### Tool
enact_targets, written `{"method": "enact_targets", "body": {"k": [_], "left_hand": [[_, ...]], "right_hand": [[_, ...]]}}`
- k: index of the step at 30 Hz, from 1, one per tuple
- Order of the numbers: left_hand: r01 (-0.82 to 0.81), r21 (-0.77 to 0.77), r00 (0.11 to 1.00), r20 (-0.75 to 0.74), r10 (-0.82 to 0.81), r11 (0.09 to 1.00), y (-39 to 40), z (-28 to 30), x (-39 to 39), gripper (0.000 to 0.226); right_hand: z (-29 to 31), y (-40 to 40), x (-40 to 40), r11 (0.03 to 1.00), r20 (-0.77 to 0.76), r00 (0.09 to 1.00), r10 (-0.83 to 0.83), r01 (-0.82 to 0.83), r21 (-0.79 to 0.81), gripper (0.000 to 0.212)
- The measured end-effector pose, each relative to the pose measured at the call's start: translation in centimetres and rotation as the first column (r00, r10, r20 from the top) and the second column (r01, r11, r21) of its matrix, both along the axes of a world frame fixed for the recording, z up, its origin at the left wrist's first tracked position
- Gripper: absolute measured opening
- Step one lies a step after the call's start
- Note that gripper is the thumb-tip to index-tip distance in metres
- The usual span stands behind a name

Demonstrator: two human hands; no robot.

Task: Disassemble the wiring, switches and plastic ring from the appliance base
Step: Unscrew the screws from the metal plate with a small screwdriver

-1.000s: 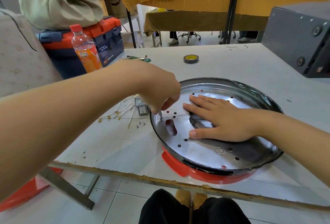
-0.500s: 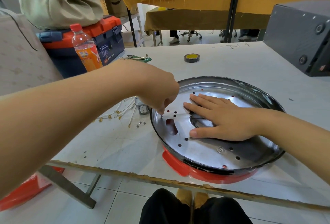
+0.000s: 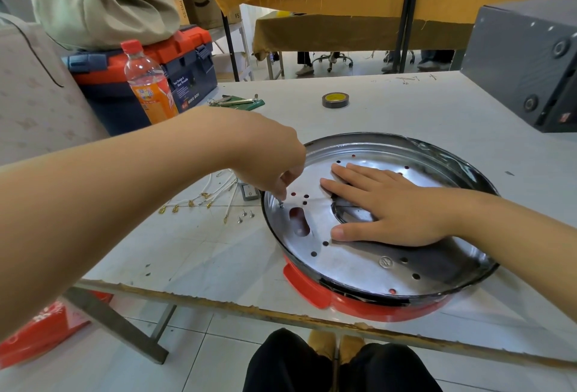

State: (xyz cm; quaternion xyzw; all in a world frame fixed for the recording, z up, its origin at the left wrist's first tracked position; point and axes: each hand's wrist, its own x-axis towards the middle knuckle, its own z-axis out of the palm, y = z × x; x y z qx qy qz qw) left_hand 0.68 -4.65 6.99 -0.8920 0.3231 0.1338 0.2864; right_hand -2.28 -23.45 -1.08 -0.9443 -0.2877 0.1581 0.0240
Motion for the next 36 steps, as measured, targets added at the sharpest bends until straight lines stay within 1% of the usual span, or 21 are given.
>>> {"method": "enact_targets", "body": {"k": [2, 5, 10, 16, 23, 27, 30, 33, 36], "left_hand": [[0.014, -0.009, 1.0, -0.003, -0.014, 1.0, 0.0, 0.1, -0.3, 0.014], [0.041, -0.004, 0.999, -0.002, -0.041, 0.999, -0.2, 0.3, -0.4, 0.016], [0.076, -0.003, 0.997, 0.002, -0.076, 0.997, -0.4, 0.4, -0.3, 0.012], [0.103, 0.072, 0.994, 0.029, -0.105, 0.992, -0.4, -0.2, -0.5, 0.018], [0.113, 0.078, 0.986, 0.115, -0.122, 0.991, -0.8, -0.8, -0.6, 0.021], [0.11, 0.083, 0.986, 0.117, -0.119, 0.99, -0.7, -1.0, -0.6, 0.021], [0.135, 0.101, 0.982, 0.12, -0.146, 0.986, -0.8, -1.1, -0.7, 0.014], [0.157, 0.124, 0.979, 0.111, -0.171, 0.98, -1.0, -1.3, -0.8, 0.012], [0.146, 0.122, 0.985, 0.077, -0.156, 0.982, -1.0, -1.3, -0.7, 0.009]], "right_hand": [[0.0, 0.0, 0.0, 1.0, 0.002, 1.0, 0.001, -0.001, -0.006, 0.094], [0.1, 0.1, -0.1, 1.0, -0.001, 1.0, 0.0, 0.0, -0.013, 0.095], [0.2, 0.1, -0.1, 1.0, -0.004, 1.0, -0.003, 0.003, -0.011, 0.095], [0.2, 0.1, -0.1, 1.0, -0.003, 1.0, -0.002, 0.002, -0.016, 0.094], [0.3, 0.2, -0.2, 1.0, -0.007, 1.0, -0.009, 0.009, -0.02, 0.093], [0.3, 0.2, -0.3, 1.0, -0.01, 1.0, -0.013, 0.012, -0.018, 0.094], [0.4, 0.2, -0.4, 1.0, -0.013, 1.0, -0.014, 0.014, -0.018, 0.093], [0.4, 0.2, -0.4, 1.0, -0.016, 1.0, -0.015, 0.015, -0.015, 0.093], [0.3, 0.2, -0.3, 1.0, -0.014, 1.0, -0.015, 0.015, -0.013, 0.093]]}}
